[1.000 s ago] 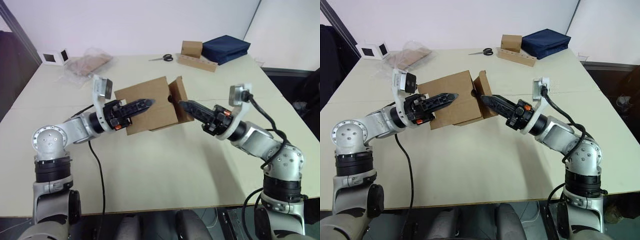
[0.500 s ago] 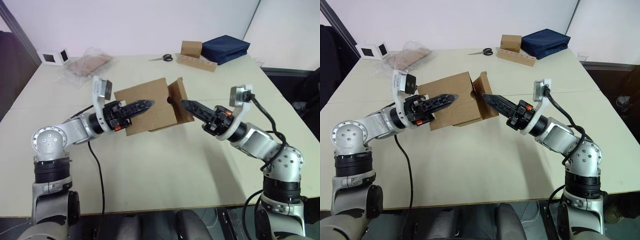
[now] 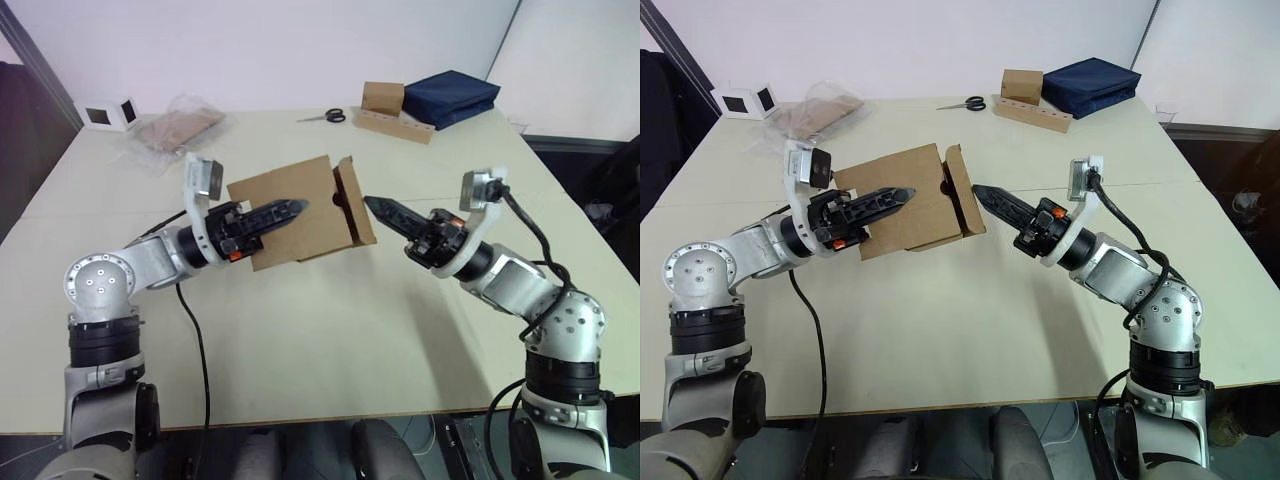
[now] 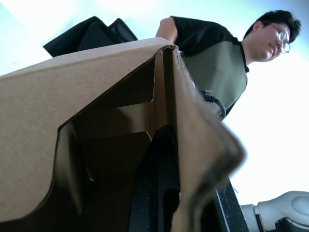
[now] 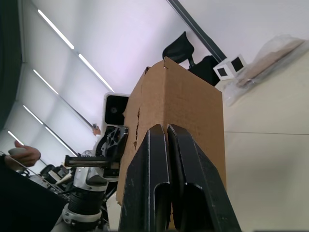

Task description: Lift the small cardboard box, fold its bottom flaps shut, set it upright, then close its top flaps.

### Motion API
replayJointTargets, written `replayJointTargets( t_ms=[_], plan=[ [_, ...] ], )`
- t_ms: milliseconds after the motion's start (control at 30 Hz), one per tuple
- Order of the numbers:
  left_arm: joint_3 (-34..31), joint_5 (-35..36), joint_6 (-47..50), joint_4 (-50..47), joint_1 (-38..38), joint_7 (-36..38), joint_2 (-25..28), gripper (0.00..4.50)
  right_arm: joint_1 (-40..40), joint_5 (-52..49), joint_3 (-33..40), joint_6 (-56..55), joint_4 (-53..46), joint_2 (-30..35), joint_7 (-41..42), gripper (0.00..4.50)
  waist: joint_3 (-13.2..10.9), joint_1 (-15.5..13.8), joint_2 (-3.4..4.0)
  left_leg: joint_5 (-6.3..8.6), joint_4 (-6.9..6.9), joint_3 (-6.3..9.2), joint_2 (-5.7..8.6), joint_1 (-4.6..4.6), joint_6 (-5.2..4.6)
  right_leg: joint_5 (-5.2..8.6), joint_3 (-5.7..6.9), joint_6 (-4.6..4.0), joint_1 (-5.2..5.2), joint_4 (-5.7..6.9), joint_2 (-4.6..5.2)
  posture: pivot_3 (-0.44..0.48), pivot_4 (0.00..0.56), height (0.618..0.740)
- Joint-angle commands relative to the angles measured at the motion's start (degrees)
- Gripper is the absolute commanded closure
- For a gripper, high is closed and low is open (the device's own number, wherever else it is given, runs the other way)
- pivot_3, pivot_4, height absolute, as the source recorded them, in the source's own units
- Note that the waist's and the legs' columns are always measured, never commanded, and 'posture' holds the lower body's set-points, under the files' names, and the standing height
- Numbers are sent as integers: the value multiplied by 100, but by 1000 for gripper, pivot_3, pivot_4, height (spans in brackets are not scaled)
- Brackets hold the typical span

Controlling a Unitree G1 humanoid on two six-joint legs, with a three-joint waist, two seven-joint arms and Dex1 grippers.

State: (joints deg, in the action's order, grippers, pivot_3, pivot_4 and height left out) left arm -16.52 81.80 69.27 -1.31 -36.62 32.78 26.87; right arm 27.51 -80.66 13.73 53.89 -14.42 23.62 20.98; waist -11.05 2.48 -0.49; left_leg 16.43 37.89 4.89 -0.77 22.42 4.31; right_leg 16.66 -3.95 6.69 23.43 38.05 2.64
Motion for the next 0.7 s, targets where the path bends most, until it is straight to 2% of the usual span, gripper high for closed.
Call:
replayJointTargets(
  t_ms=[33,200,400,500,567,700],
  plan=[
    [-37,113,-100,-235,-37,19,10,4500,170,219,-29,-193,-208,47,22,4413,0,0,0,0,0,0,0,0,0,0,0,0,0,0,0,0,150,740],
    [-47,124,-112,-250,-18,-41,1,4500,212,659,-164,-339,-337,95,70,4413,0,0,0,0,0,0,0,0,0,0,0,0,1,0,0,0,150,740],
    [-69,131,-120,-252,40,-65,16,4500,201,532,-81,-295,-401,123,92,4413,0,0,0,0,0,1,0,0,0,0,0,0,0,0,0,0,150,740],
    [-80,131,-126,-228,27,-67,22,4500,168,591,-45,-296,-345,205,104,3700,0,-5,0,0,0,0,0,0,0,0,0,0,0,-1,1,0,150,740],
    [-83,141,-133,-227,20,-75,15,4500,167,582,-54,-285,-336,253,115,2972,0,-3,0,0,0,0,0,0,0,0,0,0,0,-1,1,0,150,740],
    [-77,149,-146,-248,34,-82,10,4500,152,577,-78,-287,-319,265,110,2972,0,0,0,0,-1,0,0,0,0,0,0,0,0,-1,0,0,150,740]
  ],
)
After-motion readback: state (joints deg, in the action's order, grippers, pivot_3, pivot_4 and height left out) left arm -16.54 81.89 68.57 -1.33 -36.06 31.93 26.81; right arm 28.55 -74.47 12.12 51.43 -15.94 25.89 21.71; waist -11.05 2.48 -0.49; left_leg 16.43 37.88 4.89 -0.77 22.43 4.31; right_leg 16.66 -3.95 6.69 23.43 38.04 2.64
